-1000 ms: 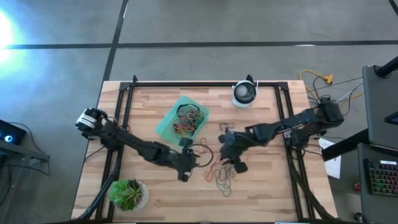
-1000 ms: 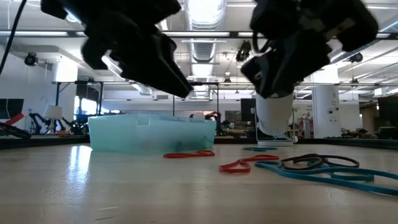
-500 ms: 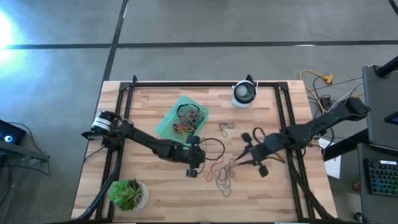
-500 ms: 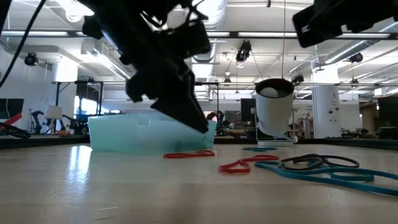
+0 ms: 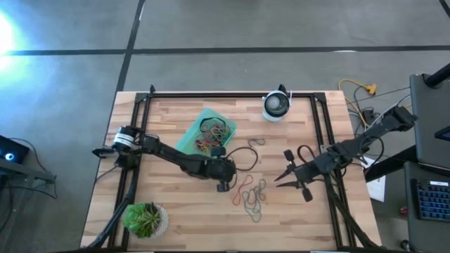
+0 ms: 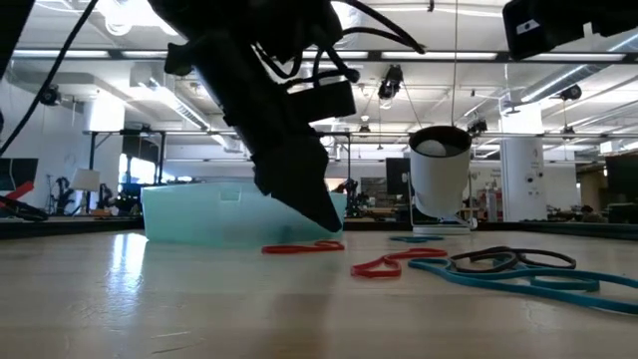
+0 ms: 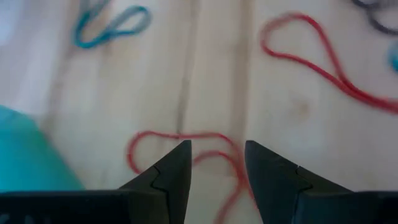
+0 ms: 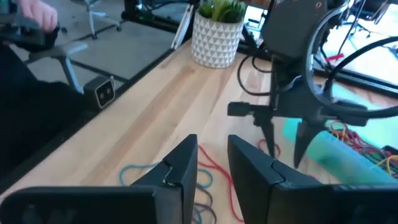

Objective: Pick and place rubber bands into bin
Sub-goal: Put the red rubber band into the green bin

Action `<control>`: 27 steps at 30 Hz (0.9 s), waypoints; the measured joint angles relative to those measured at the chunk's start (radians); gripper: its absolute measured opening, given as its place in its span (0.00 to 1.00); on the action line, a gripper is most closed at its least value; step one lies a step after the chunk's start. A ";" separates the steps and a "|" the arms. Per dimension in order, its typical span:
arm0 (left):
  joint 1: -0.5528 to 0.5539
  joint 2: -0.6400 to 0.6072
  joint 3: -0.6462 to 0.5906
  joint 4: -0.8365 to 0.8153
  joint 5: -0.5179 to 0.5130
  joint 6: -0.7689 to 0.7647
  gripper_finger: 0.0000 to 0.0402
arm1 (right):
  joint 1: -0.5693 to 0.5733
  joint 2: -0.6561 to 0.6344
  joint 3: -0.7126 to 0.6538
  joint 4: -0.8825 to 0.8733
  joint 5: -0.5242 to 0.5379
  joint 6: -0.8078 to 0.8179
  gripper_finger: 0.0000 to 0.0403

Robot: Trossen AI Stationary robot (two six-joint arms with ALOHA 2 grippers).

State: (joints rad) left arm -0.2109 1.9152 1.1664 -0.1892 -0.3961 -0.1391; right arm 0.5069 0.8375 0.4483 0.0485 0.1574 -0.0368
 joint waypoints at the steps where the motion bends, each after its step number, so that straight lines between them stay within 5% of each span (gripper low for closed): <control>1: 0.002 0.000 0.000 0.005 -0.014 -0.007 0.33 | 0.002 0.001 -0.001 -0.001 0.001 0.000 0.21; 10: 0.004 -0.001 -0.003 0.005 -0.136 0.019 0.33 | 0.004 0.009 0.001 0.004 0.004 -0.007 0.21; 27: 0.005 0.073 0.047 -0.057 -0.012 0.147 0.33 | 0.004 0.011 0.001 0.009 0.002 -0.008 0.20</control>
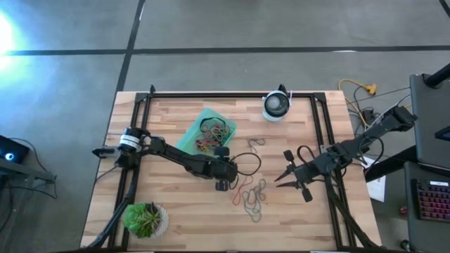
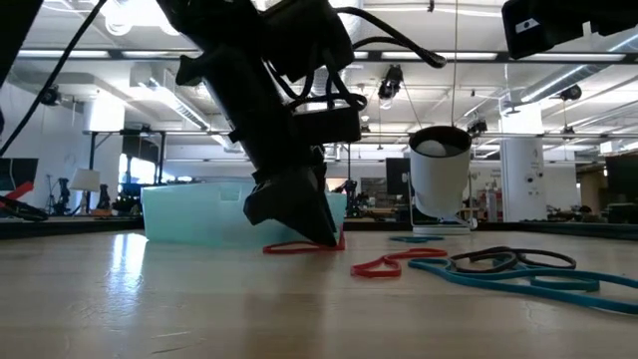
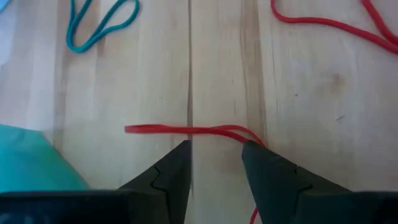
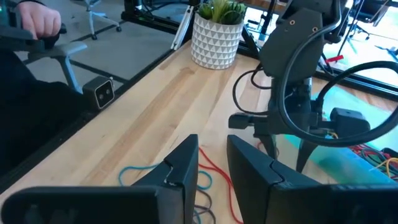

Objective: Pick and place rubber bands into bin
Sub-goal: Put the red rubber band into the green bin

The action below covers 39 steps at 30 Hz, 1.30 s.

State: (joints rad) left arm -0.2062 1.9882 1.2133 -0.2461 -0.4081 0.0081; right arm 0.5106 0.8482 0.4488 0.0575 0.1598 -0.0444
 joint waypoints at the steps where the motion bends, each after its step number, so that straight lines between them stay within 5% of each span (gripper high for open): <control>1: 0.000 -0.001 0.001 -0.001 0.014 -0.001 0.33 | 0.000 0.000 0.000 0.000 0.000 0.000 0.20; 16: -0.033 -0.027 -0.002 -0.028 0.283 -0.001 0.33 | 0.000 0.004 -0.007 0.000 -0.002 0.006 0.20; 22: -0.055 -0.048 -0.006 -0.036 0.286 -0.002 0.33 | 0.000 0.004 -0.010 -0.001 -0.002 0.011 0.20; 29: -0.055 -0.055 -0.004 -0.027 0.137 -0.031 0.34 | 0.000 0.004 -0.012 0.000 -0.002 0.011 0.20; 39: -0.041 -0.054 -0.010 0.059 0.293 -0.152 0.34 | 0.000 0.005 -0.015 0.000 -0.002 0.012 0.20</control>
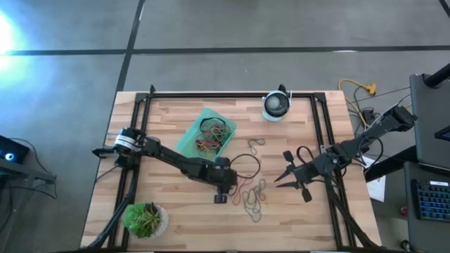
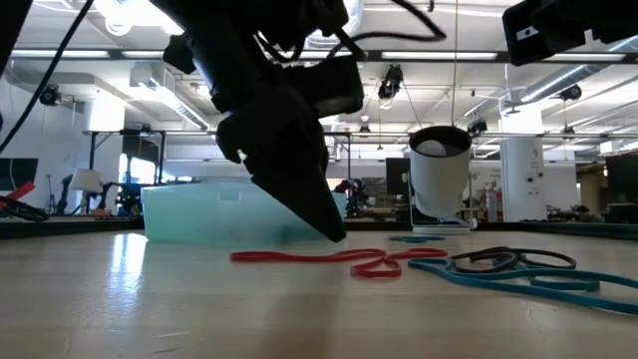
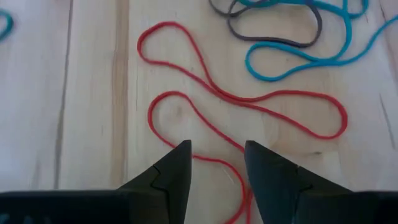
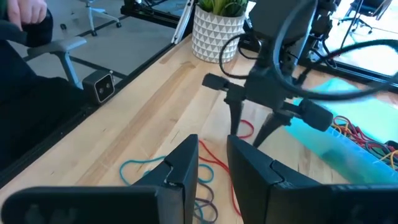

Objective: Pick and place rubber bands into bin
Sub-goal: Put the red rubber band into the green bin

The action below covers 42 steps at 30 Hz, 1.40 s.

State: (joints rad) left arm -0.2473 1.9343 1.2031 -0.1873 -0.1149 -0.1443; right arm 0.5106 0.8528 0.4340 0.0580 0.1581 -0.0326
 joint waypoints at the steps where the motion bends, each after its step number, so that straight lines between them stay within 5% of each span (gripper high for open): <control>1: 0.002 0.001 -0.002 0.000 0.003 -0.018 0.34 | 0.000 0.000 -0.001 0.000 0.000 0.000 0.20; 12: 0.032 0.002 -0.044 -0.010 0.047 -0.117 0.34 | 0.000 0.000 -0.005 -0.001 0.000 0.004 0.20; 42: 0.010 0.009 -0.034 -0.008 0.112 -0.002 0.33 | -0.001 0.000 -0.010 0.001 0.001 0.007 0.20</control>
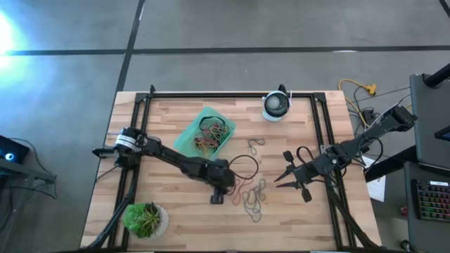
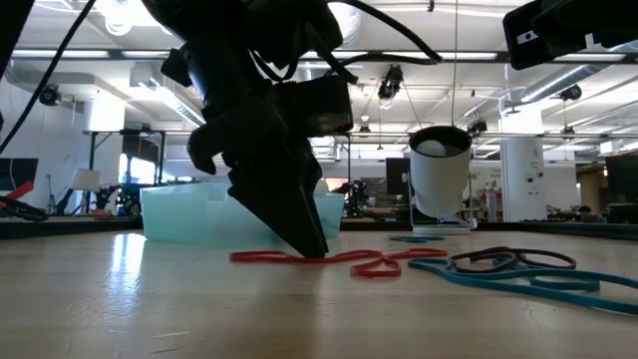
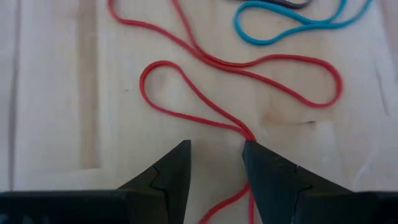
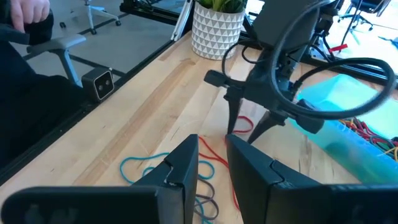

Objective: Pick and place rubber bands into bin
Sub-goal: Put the red rubber band into the green bin

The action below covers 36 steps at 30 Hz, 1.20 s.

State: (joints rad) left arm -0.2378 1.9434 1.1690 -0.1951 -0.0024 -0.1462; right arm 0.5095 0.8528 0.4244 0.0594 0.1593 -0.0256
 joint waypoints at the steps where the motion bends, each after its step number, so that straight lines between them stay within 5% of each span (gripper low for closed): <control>1: -0.003 0.000 0.000 0.000 0.004 0.004 0.33 | 0.000 0.000 0.000 0.000 0.000 0.000 0.20; 18: -0.048 0.028 0.039 0.008 0.124 0.082 0.33 | 0.000 0.000 0.000 0.001 0.000 0.000 0.20; 36: -0.060 0.018 0.063 -0.026 0.122 0.083 0.33 | 0.001 0.000 -0.002 -0.002 0.000 0.000 0.20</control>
State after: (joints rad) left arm -0.2980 1.9610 1.2316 -0.2208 0.1194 -0.0631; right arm 0.5106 0.8528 0.4221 0.0578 0.1593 -0.0257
